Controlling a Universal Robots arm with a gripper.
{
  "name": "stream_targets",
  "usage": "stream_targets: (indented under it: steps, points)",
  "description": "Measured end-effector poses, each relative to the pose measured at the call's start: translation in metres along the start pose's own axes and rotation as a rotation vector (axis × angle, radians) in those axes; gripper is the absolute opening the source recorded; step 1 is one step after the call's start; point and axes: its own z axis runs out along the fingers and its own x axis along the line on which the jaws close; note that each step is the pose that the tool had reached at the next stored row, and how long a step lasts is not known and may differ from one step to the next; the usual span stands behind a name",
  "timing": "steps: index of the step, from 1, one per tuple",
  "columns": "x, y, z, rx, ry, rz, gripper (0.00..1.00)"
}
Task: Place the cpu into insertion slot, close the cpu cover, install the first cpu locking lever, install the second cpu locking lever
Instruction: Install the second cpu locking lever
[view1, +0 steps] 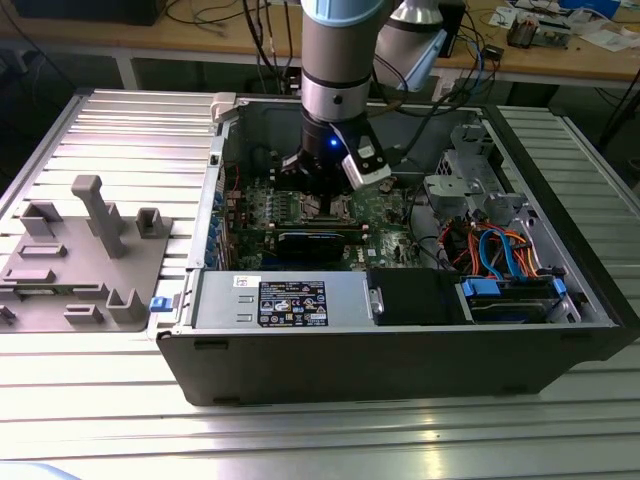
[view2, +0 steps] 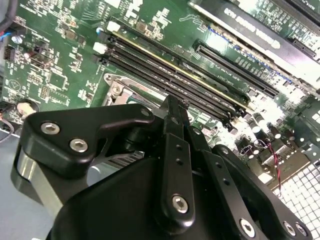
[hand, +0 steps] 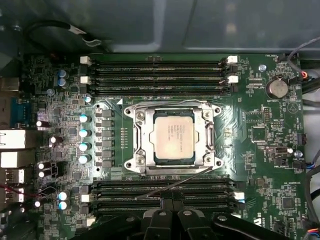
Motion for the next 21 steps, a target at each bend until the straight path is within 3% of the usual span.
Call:
stream_targets:
  steps: [4,21]
  points:
    - [0.0052,-0.0003,0.0034,-0.0059,0.0007,0.000,0.11]
    - [0.0053,-0.0004,0.0048,-0.0069,0.0009,0.000,0.11]
